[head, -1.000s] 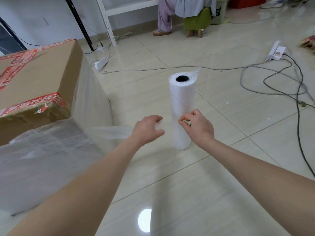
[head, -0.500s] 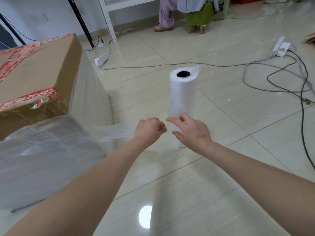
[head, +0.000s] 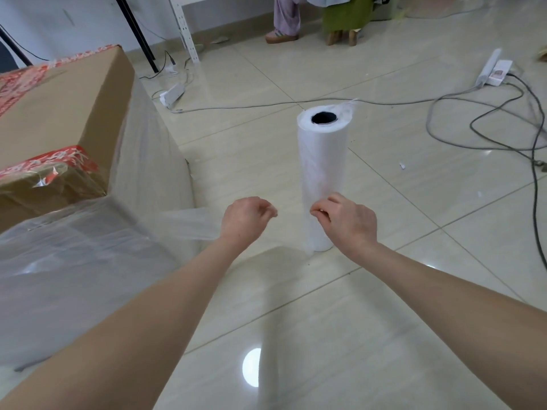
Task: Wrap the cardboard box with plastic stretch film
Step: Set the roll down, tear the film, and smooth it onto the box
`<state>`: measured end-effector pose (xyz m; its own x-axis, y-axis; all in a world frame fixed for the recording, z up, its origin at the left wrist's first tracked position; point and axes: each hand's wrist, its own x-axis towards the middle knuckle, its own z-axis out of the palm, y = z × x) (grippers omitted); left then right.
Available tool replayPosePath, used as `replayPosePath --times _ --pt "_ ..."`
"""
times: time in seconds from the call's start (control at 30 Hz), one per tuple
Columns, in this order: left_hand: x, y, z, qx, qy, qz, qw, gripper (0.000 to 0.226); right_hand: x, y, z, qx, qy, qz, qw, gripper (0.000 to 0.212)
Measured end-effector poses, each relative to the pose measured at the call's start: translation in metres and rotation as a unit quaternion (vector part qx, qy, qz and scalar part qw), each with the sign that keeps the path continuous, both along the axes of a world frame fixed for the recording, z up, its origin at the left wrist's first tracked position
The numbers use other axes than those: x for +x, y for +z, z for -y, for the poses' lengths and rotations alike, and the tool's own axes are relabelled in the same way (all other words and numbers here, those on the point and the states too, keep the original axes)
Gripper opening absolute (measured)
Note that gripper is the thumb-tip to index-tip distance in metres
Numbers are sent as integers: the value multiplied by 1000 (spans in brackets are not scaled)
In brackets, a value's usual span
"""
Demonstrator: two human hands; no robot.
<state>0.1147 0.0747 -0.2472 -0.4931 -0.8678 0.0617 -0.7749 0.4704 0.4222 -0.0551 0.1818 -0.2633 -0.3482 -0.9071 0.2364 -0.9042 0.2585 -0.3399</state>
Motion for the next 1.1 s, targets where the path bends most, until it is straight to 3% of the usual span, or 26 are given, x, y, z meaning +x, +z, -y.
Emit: replayPosePath --times 0.07,0.17,0.27,0.33,0.43,0.6,0.73,0.9,1.1 --pt "10 -2 7 -4 18 22 1000 20 -5 0 -5 -10 12 -19 1000 22" --pt "5 -3 0 -28 -38 44 998 21 -3 3 -7 -48 33 -28 998 18" --pt "-16 -7 -13 -32 -102 81 991 46 0 4 -7 -104 50 -50 992 9" --pt "-26 -12 -16 -29 -98 124 987 42 1 4 -8 -116 48 -50 991 6" --pt "-24 -14 -14 8 -60 121 991 20 -2 1 -11 -80 52 -42 995 11" --pt "-6 -13 -12 67 -64 79 993 17 -1 -3 -14 -46 95 -41 994 33" --pt "-5 -14 -14 39 -87 61 994 19 19 -2 1 76 112 -79 988 55" --pt "-5 -19 -16 -40 -109 69 991 23 28 -3 10 86 81 -92 989 24" --pt "-3 -20 -11 -60 -60 80 993 22 22 -6 5 69 63 -68 993 21"
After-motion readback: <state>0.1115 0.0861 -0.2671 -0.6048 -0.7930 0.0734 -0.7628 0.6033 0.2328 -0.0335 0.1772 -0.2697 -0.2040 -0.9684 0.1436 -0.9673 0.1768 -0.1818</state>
